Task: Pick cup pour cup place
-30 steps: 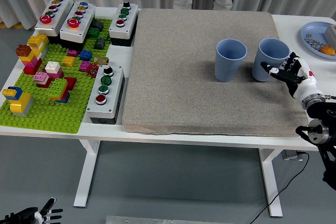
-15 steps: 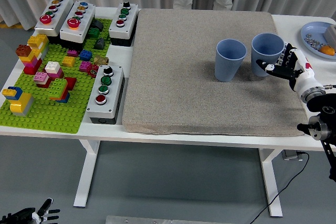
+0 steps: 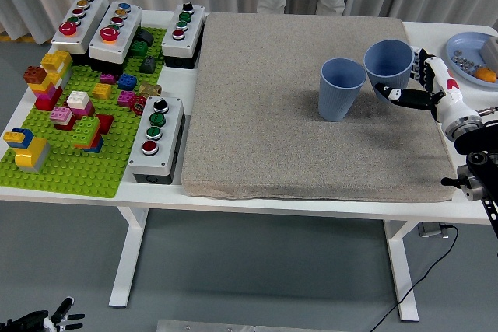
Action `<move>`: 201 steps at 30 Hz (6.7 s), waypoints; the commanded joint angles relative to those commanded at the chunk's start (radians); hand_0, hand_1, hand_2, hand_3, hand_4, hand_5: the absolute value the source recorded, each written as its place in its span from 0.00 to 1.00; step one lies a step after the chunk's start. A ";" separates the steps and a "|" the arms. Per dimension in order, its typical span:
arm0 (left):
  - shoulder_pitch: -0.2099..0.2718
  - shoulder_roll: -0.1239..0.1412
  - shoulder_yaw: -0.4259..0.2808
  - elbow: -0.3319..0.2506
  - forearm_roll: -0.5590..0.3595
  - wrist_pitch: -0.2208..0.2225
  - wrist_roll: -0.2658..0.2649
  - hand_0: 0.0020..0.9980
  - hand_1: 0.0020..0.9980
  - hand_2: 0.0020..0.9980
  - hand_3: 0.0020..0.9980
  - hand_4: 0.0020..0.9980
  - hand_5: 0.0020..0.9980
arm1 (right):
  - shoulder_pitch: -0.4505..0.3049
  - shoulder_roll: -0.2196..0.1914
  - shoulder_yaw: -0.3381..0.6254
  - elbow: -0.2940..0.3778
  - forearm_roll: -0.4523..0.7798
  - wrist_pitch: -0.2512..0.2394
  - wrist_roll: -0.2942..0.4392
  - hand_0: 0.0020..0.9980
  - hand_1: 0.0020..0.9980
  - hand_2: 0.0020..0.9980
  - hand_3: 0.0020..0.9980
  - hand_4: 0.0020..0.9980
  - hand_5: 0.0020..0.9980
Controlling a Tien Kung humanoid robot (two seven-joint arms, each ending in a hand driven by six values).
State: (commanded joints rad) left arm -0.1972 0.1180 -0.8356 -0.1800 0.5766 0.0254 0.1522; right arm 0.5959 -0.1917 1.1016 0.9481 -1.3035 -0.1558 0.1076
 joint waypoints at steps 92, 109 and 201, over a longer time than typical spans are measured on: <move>-0.012 0.006 -0.021 0.000 0.019 0.003 0.000 0.72 0.71 0.74 0.64 0.52 0.97 | 0.124 -0.077 -0.228 0.044 -0.609 -0.220 -0.020 0.83 0.70 0.59 0.68 0.76 0.12; -0.005 0.009 -0.015 0.000 0.013 0.003 0.000 0.72 0.71 0.74 0.64 0.52 0.97 | 0.157 -0.090 -0.290 0.027 -0.614 -0.231 -0.025 0.83 0.70 0.59 0.68 0.76 0.12; -0.007 0.011 -0.005 0.000 0.006 0.001 -0.001 0.72 0.71 0.74 0.64 0.52 0.97 | 0.225 -0.151 -0.422 0.033 -0.649 -0.266 -0.091 0.87 0.71 0.60 0.66 0.75 0.10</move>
State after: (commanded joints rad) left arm -0.2047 0.1295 -0.8408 -0.1800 0.5829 0.0269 0.1511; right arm 0.8211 -0.3427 0.6800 0.9806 -1.9523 -0.4214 0.0161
